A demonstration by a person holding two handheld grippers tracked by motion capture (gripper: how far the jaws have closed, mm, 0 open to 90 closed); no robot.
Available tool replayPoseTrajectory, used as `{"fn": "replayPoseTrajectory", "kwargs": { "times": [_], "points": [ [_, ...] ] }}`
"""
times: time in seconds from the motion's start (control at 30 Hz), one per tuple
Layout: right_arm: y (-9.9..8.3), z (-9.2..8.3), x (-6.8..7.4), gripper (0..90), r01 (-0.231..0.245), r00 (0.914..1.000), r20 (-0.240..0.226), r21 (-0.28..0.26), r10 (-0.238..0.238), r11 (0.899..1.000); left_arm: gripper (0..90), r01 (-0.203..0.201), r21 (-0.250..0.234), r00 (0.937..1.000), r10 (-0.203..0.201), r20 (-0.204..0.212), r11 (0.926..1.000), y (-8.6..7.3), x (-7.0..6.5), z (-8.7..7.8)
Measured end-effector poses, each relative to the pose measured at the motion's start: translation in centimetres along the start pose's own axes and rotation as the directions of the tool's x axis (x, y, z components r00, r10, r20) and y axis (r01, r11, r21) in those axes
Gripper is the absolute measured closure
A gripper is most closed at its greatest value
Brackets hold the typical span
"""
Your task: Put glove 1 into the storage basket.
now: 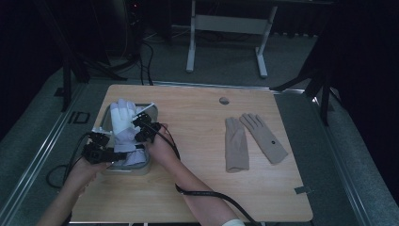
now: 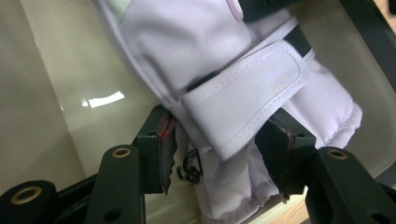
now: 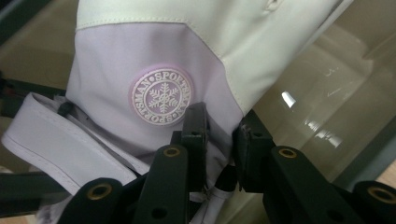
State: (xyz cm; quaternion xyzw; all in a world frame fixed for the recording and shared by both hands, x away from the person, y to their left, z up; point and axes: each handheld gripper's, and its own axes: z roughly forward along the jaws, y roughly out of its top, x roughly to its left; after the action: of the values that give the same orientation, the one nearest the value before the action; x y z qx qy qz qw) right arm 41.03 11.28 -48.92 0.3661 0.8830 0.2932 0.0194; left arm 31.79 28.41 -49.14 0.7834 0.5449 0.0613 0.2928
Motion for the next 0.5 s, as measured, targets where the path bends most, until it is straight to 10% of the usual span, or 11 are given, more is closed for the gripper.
{"fn": "replayPoseTrajectory", "kwargs": {
  "times": [0.5],
  "points": [
    [0.2,0.3,-0.2,62.4,0.010,0.9999,-0.010,0.034,-0.010,0.999,46.3,-0.012,-0.060,0.9996,0.010,-0.026,0.9981,-0.4,-0.4,-1.5]
  ]
}}
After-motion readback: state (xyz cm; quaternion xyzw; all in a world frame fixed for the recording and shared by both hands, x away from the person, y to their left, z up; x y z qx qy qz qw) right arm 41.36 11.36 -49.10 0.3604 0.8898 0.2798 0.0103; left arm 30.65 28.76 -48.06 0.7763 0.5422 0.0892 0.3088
